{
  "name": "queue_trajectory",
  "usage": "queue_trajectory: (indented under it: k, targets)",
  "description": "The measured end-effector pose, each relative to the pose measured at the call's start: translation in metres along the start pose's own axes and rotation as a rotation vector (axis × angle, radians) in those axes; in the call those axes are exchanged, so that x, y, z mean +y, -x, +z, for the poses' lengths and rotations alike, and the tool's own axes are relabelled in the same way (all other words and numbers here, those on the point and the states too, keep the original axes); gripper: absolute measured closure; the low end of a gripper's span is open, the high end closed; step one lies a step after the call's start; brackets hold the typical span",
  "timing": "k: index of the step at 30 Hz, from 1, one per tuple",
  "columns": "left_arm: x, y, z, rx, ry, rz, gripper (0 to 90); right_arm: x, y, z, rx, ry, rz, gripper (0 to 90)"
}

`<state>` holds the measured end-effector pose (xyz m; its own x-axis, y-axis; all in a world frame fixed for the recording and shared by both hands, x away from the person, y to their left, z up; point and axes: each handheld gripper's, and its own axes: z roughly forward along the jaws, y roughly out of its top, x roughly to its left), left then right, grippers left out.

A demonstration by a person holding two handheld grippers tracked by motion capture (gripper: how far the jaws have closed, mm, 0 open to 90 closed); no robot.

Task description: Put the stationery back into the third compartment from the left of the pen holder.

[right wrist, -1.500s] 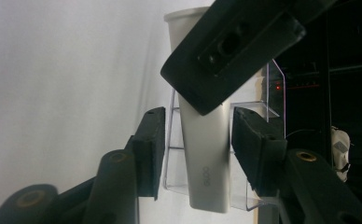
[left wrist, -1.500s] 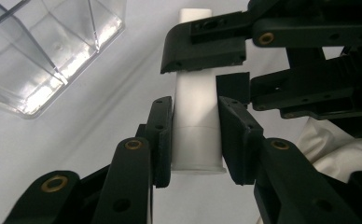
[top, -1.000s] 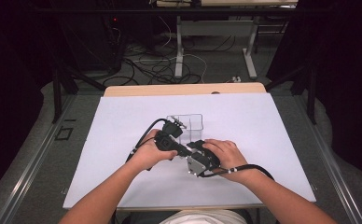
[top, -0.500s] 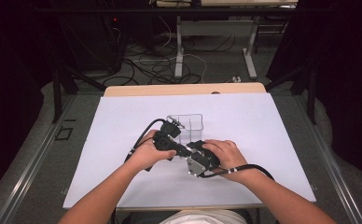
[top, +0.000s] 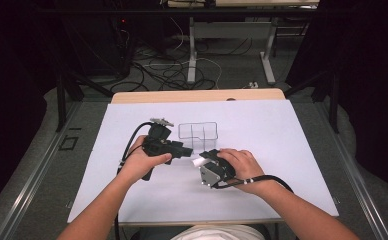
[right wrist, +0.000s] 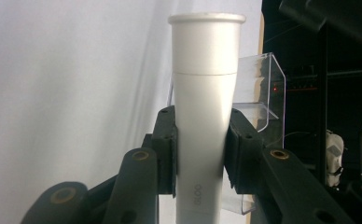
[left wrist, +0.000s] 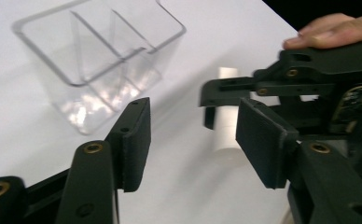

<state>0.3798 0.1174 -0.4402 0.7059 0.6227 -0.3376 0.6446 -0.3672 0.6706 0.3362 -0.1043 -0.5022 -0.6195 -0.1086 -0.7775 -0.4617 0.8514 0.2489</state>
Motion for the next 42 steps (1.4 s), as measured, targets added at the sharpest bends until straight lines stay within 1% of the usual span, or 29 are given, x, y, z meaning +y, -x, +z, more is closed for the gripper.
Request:
queue_trajectory:
  k: [1,2,3,4,5,7,8,9,10,13,14,15,16,17,18,19,21,23,25,27,28,29,30,31,33,38,39,40,42]
  targets:
    - [-0.002,-0.003,-0.003,0.021,0.012,0.005,44.8,0.001,0.002,0.000,0.004,0.006,0.022,68.7]
    - [-0.006,-0.005,-0.004,0.038,0.029,-0.004,44.0,0.000,0.003,0.001,-0.005,0.043,0.047,68.7]
    - [-0.008,-0.009,-0.006,0.062,0.037,0.001,43.0,0.000,0.005,0.001,-0.008,0.056,0.090,68.7]
    - [-0.012,-0.012,-0.007,0.079,0.052,0.003,42.4,0.000,0.009,0.001,0.007,0.071,0.105,68.7]
    - [-0.015,-0.014,-0.008,0.095,0.066,-0.007,41.7,0.000,0.011,0.000,0.006,0.068,0.139,68.7]
    - [-0.022,-0.020,-0.010,0.110,0.089,-0.007,40.7,-0.001,0.016,0.000,0.011,0.099,0.208,68.7]
    - [-0.025,-0.022,-0.011,0.115,0.089,-0.007,39.4,-0.002,0.019,0.000,0.006,0.105,0.241,68.8]
    - [-0.028,-0.023,-0.011,0.134,0.096,0.002,37.9,-0.004,0.023,0.000,0.011,0.116,0.254,68.7]
    - [-0.030,-0.024,-0.012,0.152,0.095,0.009,37.0,-0.005,0.026,0.000,0.013,0.124,0.289,68.8]
    - [-0.036,-0.027,-0.013,0.173,0.122,0.025,35.6,-0.010,0.035,0.000,0.018,0.166,0.394,68.8]
    - [-0.038,-0.028,-0.013,0.174,0.129,0.017,35.3,-0.012,0.038,0.000,0.018,0.181,0.436,68.8]
    - [-0.040,-0.029,-0.012,0.178,0.137,0.014,34.9,-0.014,0.042,0.001,0.019,0.197,0.467,68.7]
    - [-0.042,-0.030,-0.013,0.179,0.126,0.017,34.0,-0.016,0.045,0.001,0.022,0.215,0.517,68.7]
    - [-0.043,-0.031,-0.013,0.194,0.137,0.018,33.2,-0.019,0.048,0.001,0.023,0.232,0.559,68.8]
    - [-0.044,-0.033,-0.013,0.203,0.136,0.027,31.6,-0.021,0.050,0.002,0.025,0.247,0.594,68.8]
    - [-0.046,-0.033,-0.013,0.215,0.150,0.033,30.3,-0.022,0.053,0.002,0.023,0.263,0.622,68.7]
    - [-0.048,-0.035,-0.013,0.221,0.162,0.033,28.7,-0.026,0.057,0.003,0.024,0.285,0.678,68.7]
    - [-0.050,-0.038,-0.013,0.226,0.169,0.047,25.5,-0.029,0.062,0.004,0.018,0.303,0.729,68.7]
    - [-0.052,-0.040,-0.013,0.231,0.171,0.050,21.2,-0.032,0.067,0.005,0.016,0.320,0.776,68.8]
    - [-0.054,-0.042,-0.013,0.252,0.180,0.058,19.1,-0.034,0.070,0.006,0.005,0.337,0.820,68.7]
    - [-0.055,-0.043,-0.012,0.265,0.182,0.060,17.2,-0.035,0.072,0.006,0.007,0.342,0.835,68.7]
    - [-0.056,-0.044,-0.013,0.265,0.180,0.065,16.0,-0.036,0.073,0.007,0.002,0.349,0.850,68.7]
    - [-0.057,-0.045,-0.013,0.275,0.188,0.062,15.9,-0.037,0.074,0.008,0.000,0.355,0.863,68.7]
    - [-0.057,-0.047,-0.014,0.283,0.183,0.069,15.3,-0.037,0.075,0.009,-0.003,0.359,0.882,68.7]
    - [-0.059,-0.049,-0.014,0.285,0.198,0.040,12.0,-0.039,0.077,0.011,-0.008,0.370,0.904,68.7]
    - [-0.061,-0.054,-0.017,0.310,0.214,0.012,2.5,-0.043,0.079,0.015,-0.019,0.378,0.957,68.7]
    - [-0.061,-0.055,-0.017,0.313,0.219,0.013,1.6,-0.044,0.079,0.016,-0.024,0.381,0.965,68.7]
    - [-0.062,-0.055,-0.018,0.319,0.211,0.014,1.2,-0.045,0.079,0.017,-0.027,0.377,0.972,68.7]
    - [-0.062,-0.056,-0.018,0.334,0.212,0.013,0.8,-0.046,0.079,0.019,-0.032,0.376,0.990,68.7]
